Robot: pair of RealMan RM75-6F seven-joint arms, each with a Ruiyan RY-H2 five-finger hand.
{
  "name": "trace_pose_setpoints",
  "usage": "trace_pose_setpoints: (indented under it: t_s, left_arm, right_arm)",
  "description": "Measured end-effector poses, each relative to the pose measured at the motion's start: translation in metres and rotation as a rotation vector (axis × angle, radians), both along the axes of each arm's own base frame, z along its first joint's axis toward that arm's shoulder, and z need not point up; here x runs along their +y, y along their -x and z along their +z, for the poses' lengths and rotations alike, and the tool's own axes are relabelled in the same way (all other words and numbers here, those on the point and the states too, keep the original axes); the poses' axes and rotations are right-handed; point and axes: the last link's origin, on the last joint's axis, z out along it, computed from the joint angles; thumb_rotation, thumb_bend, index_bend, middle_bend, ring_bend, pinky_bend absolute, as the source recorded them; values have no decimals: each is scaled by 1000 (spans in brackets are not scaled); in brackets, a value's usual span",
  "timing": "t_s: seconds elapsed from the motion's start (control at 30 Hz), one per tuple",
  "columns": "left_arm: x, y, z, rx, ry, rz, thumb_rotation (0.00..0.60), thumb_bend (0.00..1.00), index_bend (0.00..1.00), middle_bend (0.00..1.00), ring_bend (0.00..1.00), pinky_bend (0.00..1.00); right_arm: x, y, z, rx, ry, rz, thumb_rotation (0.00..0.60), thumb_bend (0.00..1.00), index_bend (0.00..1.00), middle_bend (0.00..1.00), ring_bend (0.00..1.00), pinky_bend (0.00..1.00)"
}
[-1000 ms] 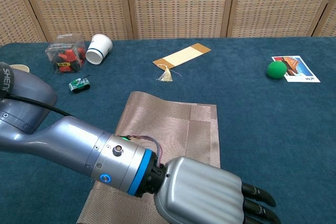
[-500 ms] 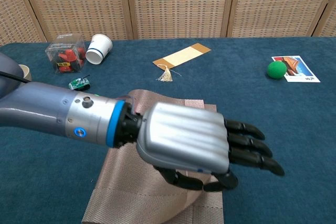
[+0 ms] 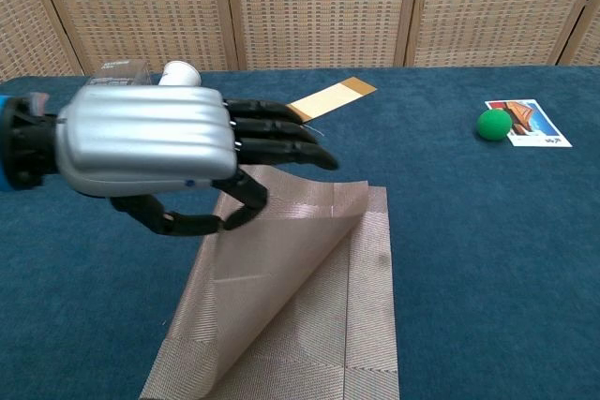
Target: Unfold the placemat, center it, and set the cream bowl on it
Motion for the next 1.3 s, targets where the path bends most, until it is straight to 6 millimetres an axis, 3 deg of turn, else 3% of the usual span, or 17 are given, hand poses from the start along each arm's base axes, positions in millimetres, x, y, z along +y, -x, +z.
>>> trace_pose_setpoints:
  t_s: [0.2,0.4,0.8,0.97,1.03,1.07,1.13,1.2,1.3]
  left_arm:
    - [-22,44,34,55,-127,171,600,549,929,0,0,0]
    - [-43,81,56,59,-190,341,600,549,929,0,0,0]
    - [-78,139,90,66,-291,591,600,551,932,0,0,0]
    - [-94,157,102,79,-331,679,600,541,868,0,0,0]
    - [-101,164,107,84,-346,718,594,479,756,0,0,0]
    - [-104,167,109,88,-351,735,576,383,625,0,0,0]
    - [-109,172,113,104,-354,775,532,135,271,0,0,0]
    - [-112,175,114,123,-339,811,514,12,40,0,0,0]
    - [-117,176,117,132,-300,873,500,0,0,0,0,0]
  right_arm:
    - [2,-5,-3,3,-11,21,600,0,41,0,0,0]
    - [3,-11,-7,5,-26,41,600,0,41,0,0,0]
    - [7,-22,-13,-4,-58,84,600,0,42,0,0,0]
    - [10,-28,-15,-12,-75,107,600,0,43,0,0,0]
    - [11,-30,-16,-15,-81,115,600,0,43,0,0,0]
    - [12,-31,-16,-16,-84,118,600,0,43,0,0,0]
    - [13,-33,-17,-18,-91,126,600,0,43,0,0,0]
    - [14,-34,-17,-18,-98,130,600,0,44,0,0,0]
    - [14,-35,-18,-14,-102,134,600,0,45,0,0,0]
